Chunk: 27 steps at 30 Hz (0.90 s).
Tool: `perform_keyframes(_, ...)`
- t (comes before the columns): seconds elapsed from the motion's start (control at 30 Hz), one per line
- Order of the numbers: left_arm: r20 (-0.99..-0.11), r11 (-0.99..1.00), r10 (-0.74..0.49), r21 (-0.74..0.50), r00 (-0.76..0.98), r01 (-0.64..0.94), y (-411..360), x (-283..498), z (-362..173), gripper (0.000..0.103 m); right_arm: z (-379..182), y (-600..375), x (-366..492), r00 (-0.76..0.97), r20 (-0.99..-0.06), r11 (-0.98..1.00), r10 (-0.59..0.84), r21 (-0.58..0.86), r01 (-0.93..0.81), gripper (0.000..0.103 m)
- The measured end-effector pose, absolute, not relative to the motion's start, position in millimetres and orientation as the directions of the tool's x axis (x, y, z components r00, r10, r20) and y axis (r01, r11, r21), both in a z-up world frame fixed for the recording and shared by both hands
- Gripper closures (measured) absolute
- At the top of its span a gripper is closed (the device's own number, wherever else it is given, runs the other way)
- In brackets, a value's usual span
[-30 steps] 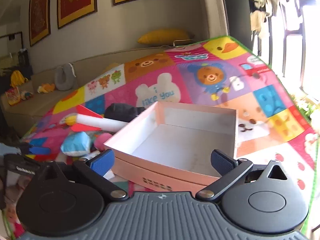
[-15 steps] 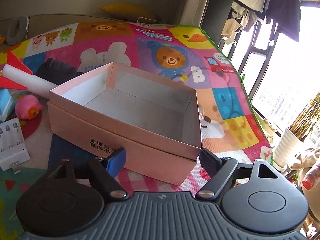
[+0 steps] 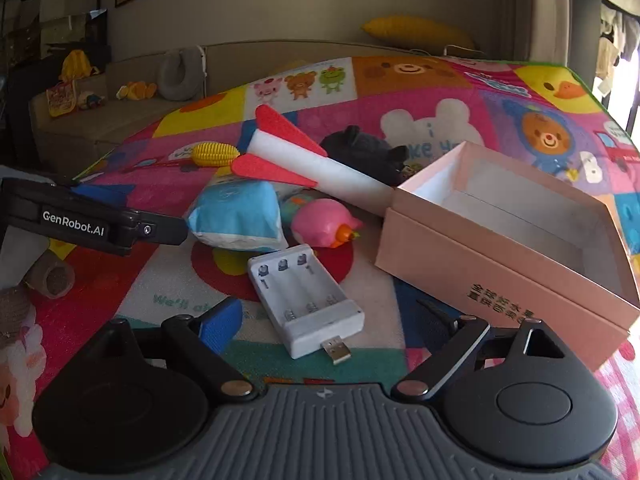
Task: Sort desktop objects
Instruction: 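Grasp the white battery charger with the right tool while the left tool grasps the pink pig figurine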
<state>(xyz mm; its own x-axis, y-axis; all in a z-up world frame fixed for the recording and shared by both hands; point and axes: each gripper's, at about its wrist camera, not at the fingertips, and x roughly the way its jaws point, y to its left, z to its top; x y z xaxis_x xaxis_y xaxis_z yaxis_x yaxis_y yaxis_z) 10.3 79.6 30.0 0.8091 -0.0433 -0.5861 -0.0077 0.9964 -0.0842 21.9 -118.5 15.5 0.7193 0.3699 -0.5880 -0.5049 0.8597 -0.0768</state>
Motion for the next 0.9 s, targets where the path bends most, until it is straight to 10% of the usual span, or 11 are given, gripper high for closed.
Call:
perform_keyframes(0.07, -0.58, 0.997, -0.053, -0.071, 0.813, 0.014, 76, 13, 33, 0.0, 12, -111, 31, 0.689, -0.616, 0.849, 0.382, -0.059, -0.525, 0.042)
perform_keyframes(0.2, -0.586, 0.996, -0.084, -0.059, 0.806, 0.061, 62, 29, 32, 0.0, 12, -122, 27, 0.659, -0.649, 0.844, 0.38, -0.048, -0.534, 0.051)
perform_keyframes(0.67, -0.643, 0.999, -0.037, -0.036, 0.765, 0.018, 23, 81, 20, 0.001, 7, -223, -22, 0.791, -0.6, 0.972, 0.116, -0.093, -0.213, 0.03)
perform_keyframes(0.73, -0.641, 1.0, -0.026, -0.022, 0.767, 0.015, 24, 77, 20, 0.026, 8, -224, -26, 0.799, -0.59, 0.973, 0.117, -0.092, -0.211, 0.028)
perform_keyframes(0.9, -0.643, 1.0, -0.016, -0.017, 0.766, 0.007, 30, 62, 23, 0.042, 12, -222, -37, 0.812, -0.57, 0.975, 0.122, -0.084, -0.206, 0.022)
